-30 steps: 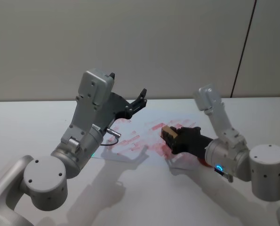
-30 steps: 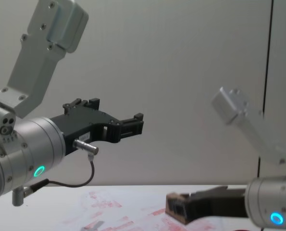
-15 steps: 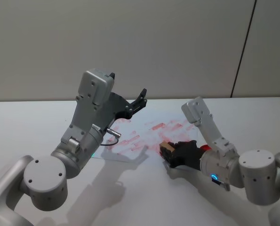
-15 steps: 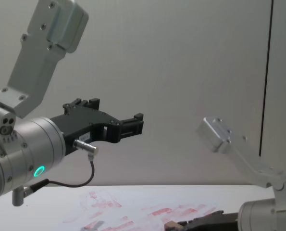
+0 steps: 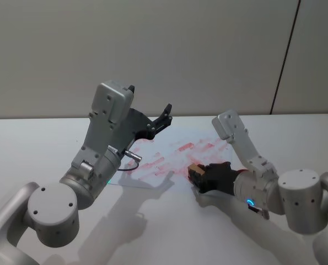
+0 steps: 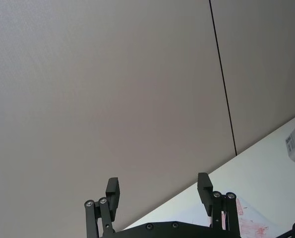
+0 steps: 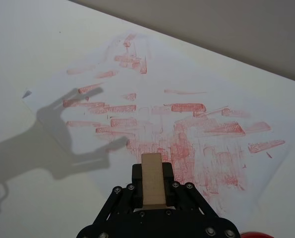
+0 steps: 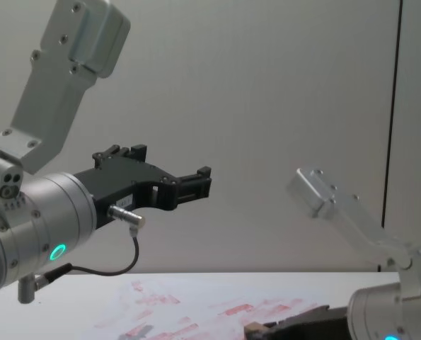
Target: Use the one hand to pick up the stamp and affix it onto the A4 paper.
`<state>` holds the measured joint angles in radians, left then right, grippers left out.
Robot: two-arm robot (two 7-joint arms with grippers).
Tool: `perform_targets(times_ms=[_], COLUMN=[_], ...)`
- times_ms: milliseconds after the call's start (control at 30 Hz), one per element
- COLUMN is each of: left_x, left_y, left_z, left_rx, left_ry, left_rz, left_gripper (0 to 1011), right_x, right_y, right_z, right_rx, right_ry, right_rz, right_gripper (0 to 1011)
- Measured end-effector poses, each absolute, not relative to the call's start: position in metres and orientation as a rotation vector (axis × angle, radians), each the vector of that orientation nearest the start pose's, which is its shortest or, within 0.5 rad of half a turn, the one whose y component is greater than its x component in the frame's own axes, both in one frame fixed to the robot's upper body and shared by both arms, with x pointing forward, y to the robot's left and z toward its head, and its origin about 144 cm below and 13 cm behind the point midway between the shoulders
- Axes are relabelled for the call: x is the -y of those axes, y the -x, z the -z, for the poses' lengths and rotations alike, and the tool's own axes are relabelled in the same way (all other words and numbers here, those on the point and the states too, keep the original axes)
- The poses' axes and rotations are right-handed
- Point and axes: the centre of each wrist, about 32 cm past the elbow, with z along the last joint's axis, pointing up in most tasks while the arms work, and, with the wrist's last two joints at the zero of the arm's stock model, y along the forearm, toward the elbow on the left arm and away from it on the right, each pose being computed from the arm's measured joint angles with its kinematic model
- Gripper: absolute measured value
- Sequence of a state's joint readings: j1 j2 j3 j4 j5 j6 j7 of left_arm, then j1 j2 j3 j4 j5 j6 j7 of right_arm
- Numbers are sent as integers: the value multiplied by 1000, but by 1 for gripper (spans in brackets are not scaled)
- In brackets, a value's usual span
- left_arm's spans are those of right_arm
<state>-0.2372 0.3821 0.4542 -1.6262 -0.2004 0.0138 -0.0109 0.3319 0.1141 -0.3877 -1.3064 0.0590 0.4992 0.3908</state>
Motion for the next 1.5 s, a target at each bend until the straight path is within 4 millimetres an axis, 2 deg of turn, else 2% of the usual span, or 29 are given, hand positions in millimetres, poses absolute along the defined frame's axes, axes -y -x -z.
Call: perform_targets(times_ms=[267, 467, 533, 767, 1100, 1500], left_x=[-198, -198, -198, -198, -198, -198], left_y=[-492, -492, -492, -492, -492, -492], left_z=[-1204, -1204, -1204, -1204, -1204, -1204], left_rx=[268, 268, 268, 268, 268, 268], left_ry=[-61, -61, -61, -61, -61, -61], left_rz=[-1124, -1124, -1124, -1124, -1124, -1124], left_gripper=[1001, 1001, 1001, 1001, 1001, 1001], right_x=[153, 156, 162, 183, 220, 240], right_y=[-536, -536, -533, -522, -501, -490], right_z=[-1172, -1189, -1199, -1211, -1206, -1193], right_rx=[-252, -248, -246, -250, -259, -254], right_ry=[415, 333, 288, 240, 275, 350], right_rz=[873, 883, 895, 934, 999, 1023], right_gripper=[220, 220, 220, 220, 220, 220])
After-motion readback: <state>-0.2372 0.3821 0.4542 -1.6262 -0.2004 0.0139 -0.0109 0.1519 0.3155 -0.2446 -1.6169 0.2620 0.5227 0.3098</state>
